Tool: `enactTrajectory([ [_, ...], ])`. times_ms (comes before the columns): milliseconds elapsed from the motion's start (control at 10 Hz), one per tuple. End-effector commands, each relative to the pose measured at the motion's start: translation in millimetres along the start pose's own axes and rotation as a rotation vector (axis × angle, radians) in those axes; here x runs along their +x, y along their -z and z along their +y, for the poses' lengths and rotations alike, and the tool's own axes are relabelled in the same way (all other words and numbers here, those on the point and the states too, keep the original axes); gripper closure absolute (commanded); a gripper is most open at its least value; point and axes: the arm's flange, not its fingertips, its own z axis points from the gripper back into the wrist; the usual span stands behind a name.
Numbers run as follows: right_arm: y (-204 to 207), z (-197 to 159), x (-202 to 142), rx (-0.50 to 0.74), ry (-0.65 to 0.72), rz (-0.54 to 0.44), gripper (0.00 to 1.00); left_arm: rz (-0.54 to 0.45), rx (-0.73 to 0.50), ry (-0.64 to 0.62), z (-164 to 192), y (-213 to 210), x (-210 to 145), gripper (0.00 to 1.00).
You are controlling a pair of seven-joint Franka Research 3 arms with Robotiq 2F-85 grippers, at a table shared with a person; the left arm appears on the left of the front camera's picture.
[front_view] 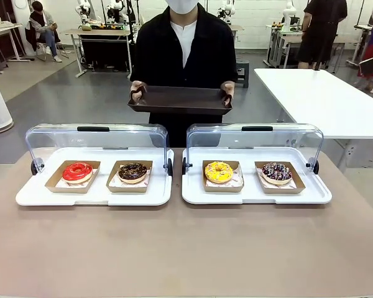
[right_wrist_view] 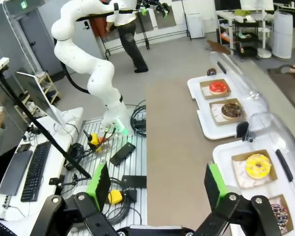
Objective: Provide the desired donut to the person.
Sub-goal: Pick up and lift the Paper togo box containing the Donut pointed at by the person.
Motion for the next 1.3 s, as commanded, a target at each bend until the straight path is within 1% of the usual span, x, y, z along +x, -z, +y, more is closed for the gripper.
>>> enactTrajectory([
  [0,-1,-5,5,-0.013,0.008,0.011,0.0,-0.015,-0.036,0.058,4,-3,-8,0.0],
  [200,-3,-7,2,-0.033,0.028,0.022,0.0,0.002,-0.028,0.113,10,-4,-22,0.0],
  [400,-1,-11,-3,-0.055,0.046,0.035,0.0,0.015,-0.012,0.124,18,0,-30,0.0],
  [900,3,-12,-8,-0.121,0.05,0.086,0.0,0.049,0.046,0.113,25,0,-41,0.0],
  [1000,6,-13,-9,-0.158,0.059,0.108,0.0,0.02,0.002,0.092,23,-2,-32,0.0],
  [1100,-3,-10,-3,-0.093,0.073,0.07,0.0,0.02,0.002,0.092,23,-2,-32,0.0],
  [1200,-3,-10,-3,-0.093,0.073,0.07,0.0,0.02,0.002,0.092,23,-2,-32,0.0],
])
